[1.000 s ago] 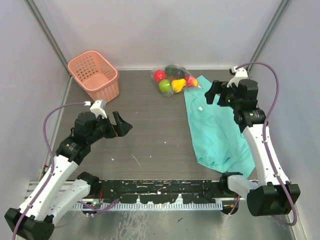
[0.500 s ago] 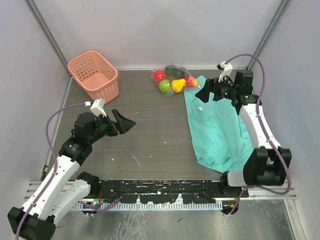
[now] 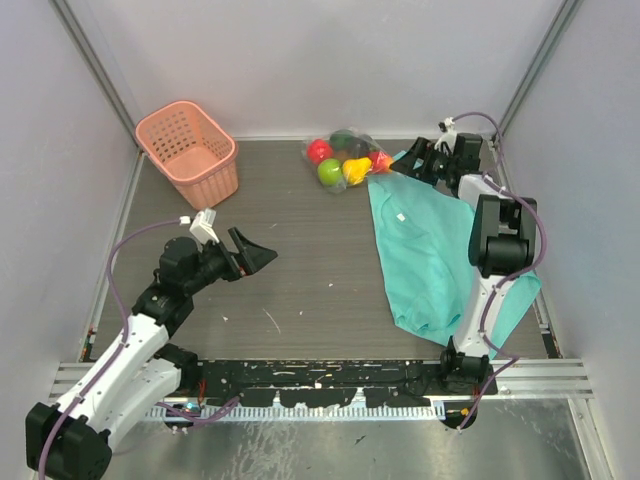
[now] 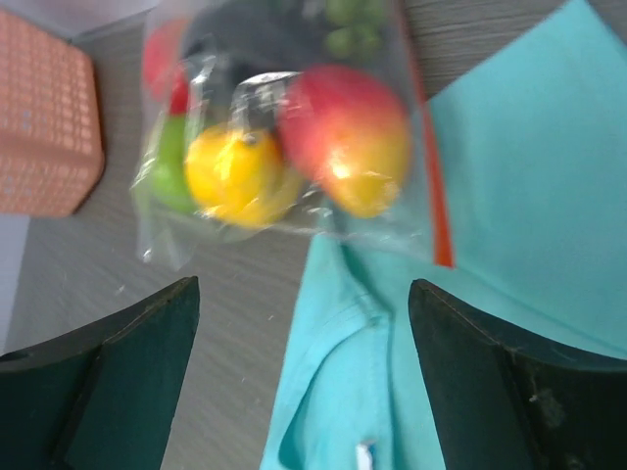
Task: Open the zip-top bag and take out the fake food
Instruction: Pick up the zipper food storage bag at the center of the board.
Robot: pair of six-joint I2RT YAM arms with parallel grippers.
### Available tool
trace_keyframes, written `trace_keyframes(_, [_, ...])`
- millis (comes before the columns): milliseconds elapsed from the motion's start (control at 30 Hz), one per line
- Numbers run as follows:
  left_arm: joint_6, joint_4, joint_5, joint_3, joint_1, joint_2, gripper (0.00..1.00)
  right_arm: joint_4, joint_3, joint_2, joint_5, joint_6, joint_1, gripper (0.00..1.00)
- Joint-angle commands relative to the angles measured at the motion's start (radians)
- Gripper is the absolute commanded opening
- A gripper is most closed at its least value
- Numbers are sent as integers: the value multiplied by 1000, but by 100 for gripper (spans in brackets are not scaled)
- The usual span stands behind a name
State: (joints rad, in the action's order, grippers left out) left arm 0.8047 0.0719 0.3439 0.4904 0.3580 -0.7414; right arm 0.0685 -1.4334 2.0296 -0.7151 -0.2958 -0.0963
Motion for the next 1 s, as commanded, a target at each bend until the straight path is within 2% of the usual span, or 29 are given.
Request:
trace_keyframes(0, [11,-158,23,-13,-6,18,98,161,-118,104,17,-215,-45,87])
trace_keyframes(200, [14,-234,24,-29,-7,-31,98,269,-113,181,33,-418,-59,77])
trace_keyframes(400, [33,-244,44,-16,-7,-63,98,366,-115,242,7,-606,-61,67])
trace_keyframes(967, [65,-242,64,-20,-6,-52,98,425,-64,293,-29,-753,-56,63])
